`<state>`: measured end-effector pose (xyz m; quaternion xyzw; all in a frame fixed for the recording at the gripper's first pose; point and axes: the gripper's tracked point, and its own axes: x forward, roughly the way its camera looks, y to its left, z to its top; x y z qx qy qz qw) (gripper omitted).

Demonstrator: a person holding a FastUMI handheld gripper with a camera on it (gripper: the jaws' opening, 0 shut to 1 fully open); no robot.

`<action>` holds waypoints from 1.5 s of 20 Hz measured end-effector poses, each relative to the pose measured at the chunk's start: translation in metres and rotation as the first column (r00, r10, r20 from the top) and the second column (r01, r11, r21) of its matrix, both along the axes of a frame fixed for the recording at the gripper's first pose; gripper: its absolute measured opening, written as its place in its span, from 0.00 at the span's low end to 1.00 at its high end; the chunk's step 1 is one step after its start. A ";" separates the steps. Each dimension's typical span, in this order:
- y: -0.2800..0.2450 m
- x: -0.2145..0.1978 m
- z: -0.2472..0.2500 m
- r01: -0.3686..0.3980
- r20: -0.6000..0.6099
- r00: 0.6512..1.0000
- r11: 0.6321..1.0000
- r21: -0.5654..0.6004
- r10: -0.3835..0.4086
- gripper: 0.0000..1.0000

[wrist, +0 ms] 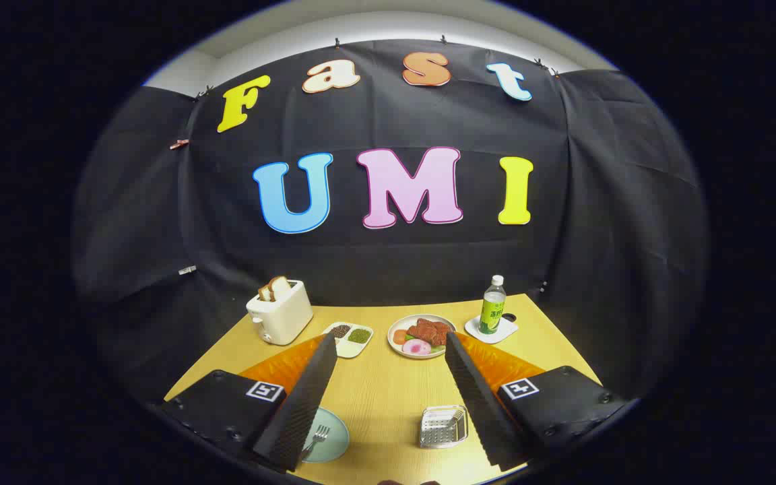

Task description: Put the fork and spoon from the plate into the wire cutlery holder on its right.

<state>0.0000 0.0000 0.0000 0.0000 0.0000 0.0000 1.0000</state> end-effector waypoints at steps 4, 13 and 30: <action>-0.005 0.001 -0.002 0.011 -0.004 1.000 1.000 0.004 -0.011 1.00; -0.005 0.007 -0.011 0.013 -0.031 0.999 1.000 0.002 -0.012 1.00; 0.064 0.020 -0.104 -0.125 -0.250 0.961 0.992 0.000 0.121 1.00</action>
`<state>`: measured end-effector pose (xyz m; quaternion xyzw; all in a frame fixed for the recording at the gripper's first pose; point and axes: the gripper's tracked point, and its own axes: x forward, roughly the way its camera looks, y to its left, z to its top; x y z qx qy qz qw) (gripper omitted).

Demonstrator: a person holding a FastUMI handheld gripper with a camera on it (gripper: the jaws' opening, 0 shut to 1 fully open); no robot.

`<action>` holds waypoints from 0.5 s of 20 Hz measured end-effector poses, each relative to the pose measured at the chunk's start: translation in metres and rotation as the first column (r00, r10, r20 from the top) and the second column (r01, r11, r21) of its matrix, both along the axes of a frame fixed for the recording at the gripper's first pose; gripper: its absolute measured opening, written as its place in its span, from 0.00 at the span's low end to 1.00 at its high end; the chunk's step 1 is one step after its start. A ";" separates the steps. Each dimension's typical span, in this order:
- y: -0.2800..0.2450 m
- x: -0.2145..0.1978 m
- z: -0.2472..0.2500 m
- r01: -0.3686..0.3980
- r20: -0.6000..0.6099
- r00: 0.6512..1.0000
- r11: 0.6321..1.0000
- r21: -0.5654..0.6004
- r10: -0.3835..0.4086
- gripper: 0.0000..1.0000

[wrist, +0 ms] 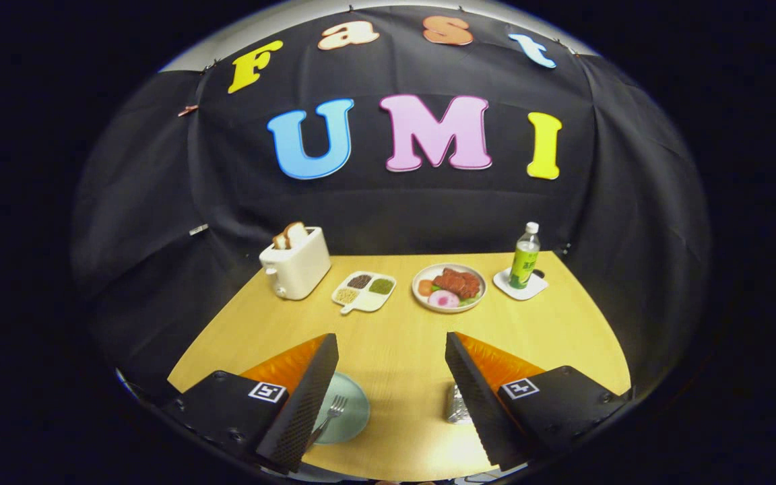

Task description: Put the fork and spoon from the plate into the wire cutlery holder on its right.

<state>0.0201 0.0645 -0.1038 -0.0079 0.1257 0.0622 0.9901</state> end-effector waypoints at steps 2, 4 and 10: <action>0.019 -0.001 -0.027 -0.044 -0.064 0.997 0.999 -0.017 0.043 0.99; 0.036 -0.003 -0.056 -0.078 -0.142 0.987 0.996 -0.039 0.071 1.00; 0.080 -0.015 -0.143 -0.145 -0.405 0.907 0.989 -0.039 0.117 1.00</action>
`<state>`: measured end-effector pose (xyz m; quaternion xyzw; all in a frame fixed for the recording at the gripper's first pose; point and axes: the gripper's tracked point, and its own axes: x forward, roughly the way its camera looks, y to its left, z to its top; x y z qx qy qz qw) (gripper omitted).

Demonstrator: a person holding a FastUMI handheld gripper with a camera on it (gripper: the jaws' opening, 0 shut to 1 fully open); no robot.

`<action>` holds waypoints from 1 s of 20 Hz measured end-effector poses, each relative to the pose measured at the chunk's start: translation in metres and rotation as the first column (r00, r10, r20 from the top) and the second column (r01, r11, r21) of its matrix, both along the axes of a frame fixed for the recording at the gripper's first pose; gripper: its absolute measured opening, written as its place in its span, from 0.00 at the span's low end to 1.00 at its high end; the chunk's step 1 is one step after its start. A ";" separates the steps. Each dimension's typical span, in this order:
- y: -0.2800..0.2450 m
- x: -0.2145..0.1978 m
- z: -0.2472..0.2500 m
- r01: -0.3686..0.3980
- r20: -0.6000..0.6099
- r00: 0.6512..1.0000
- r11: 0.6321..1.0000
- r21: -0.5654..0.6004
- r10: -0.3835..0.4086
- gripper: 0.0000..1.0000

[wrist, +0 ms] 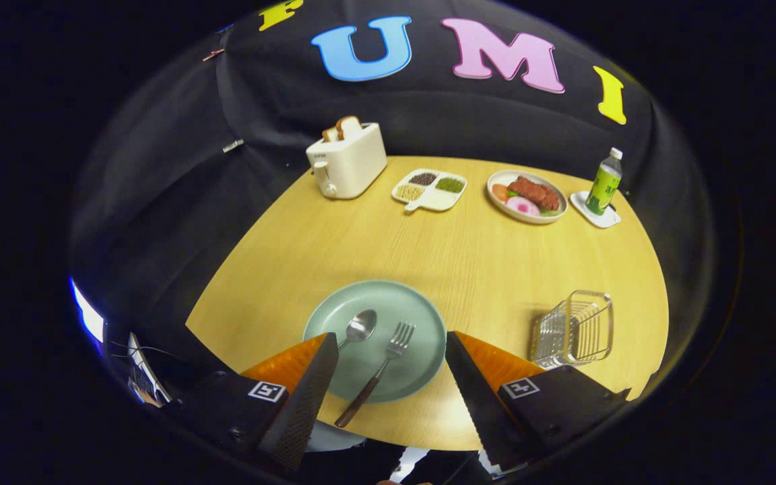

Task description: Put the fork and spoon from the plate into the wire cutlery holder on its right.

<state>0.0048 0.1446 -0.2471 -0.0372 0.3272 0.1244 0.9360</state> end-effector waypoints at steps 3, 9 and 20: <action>0.007 -0.003 -0.045 0.013 -0.138 0.990 0.998 -0.056 -0.021 1.00; 0.019 -0.001 -0.101 0.051 -0.291 0.954 0.996 -0.076 -0.071 1.00; 0.008 0.005 -0.136 0.093 -0.380 0.913 0.983 -0.156 -0.146 0.48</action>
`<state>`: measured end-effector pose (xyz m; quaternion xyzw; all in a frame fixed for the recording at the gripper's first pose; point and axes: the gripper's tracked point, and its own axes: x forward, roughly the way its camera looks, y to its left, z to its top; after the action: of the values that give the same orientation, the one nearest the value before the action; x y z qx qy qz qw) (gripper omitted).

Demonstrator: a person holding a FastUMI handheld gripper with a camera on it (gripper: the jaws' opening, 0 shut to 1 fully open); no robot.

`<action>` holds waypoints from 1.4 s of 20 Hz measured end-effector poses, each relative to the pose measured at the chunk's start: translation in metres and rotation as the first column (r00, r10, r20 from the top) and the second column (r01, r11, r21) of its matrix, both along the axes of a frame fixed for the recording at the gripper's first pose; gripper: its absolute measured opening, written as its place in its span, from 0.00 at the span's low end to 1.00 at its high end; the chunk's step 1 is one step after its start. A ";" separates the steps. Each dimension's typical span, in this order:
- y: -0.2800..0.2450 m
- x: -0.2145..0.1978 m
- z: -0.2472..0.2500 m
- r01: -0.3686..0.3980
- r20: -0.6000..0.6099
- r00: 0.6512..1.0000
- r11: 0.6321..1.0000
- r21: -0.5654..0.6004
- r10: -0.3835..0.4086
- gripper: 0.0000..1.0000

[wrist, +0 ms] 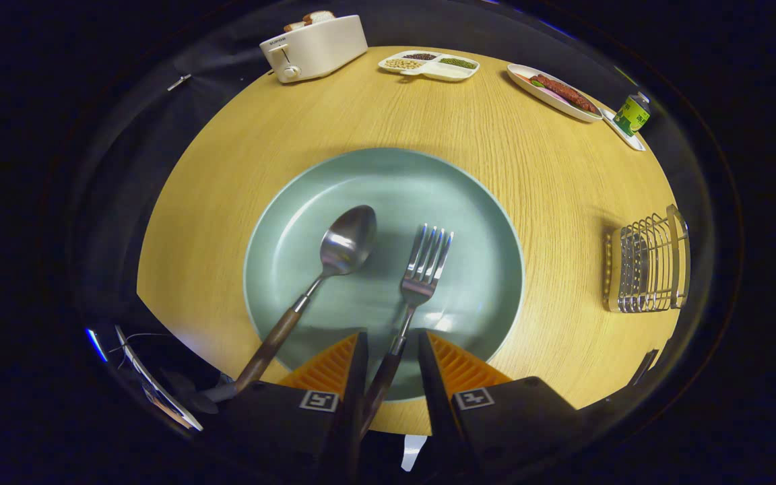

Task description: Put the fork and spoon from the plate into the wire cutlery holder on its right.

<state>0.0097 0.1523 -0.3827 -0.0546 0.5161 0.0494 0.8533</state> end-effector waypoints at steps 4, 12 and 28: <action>0.002 0.001 0.001 -0.019 -0.038 0.999 0.999 0.033 0.021 0.25; -0.011 0.006 0.011 -0.026 -0.065 0.997 0.989 0.146 0.036 0.09; -0.126 -0.019 0.130 -0.108 -0.036 0.992 0.972 0.209 0.118 0.05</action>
<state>-0.0088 0.0267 -0.2529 0.0065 0.5246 0.1525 0.8376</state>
